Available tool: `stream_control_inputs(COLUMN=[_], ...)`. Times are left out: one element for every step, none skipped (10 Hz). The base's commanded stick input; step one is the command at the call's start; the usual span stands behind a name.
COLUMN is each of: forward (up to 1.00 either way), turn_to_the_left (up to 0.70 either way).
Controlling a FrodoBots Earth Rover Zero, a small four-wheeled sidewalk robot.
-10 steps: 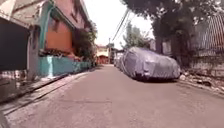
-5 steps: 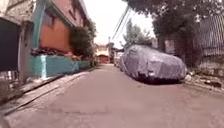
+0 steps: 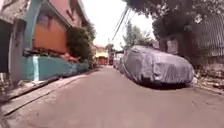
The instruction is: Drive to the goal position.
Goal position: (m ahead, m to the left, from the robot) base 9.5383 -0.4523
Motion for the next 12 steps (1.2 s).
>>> stream_control_inputs(forward=[0.70, 0.70, 0.70, 0.70, 0.70, 0.70, 0.70, 0.70, 0.70, 0.70, 0.70, 0.70], turn_to_the_left=[0.05, 0.05, 0.05, 0.05, 0.05, 0.05, 0.05, 0.05, 0.09, 0.14, 0.16, 0.23])
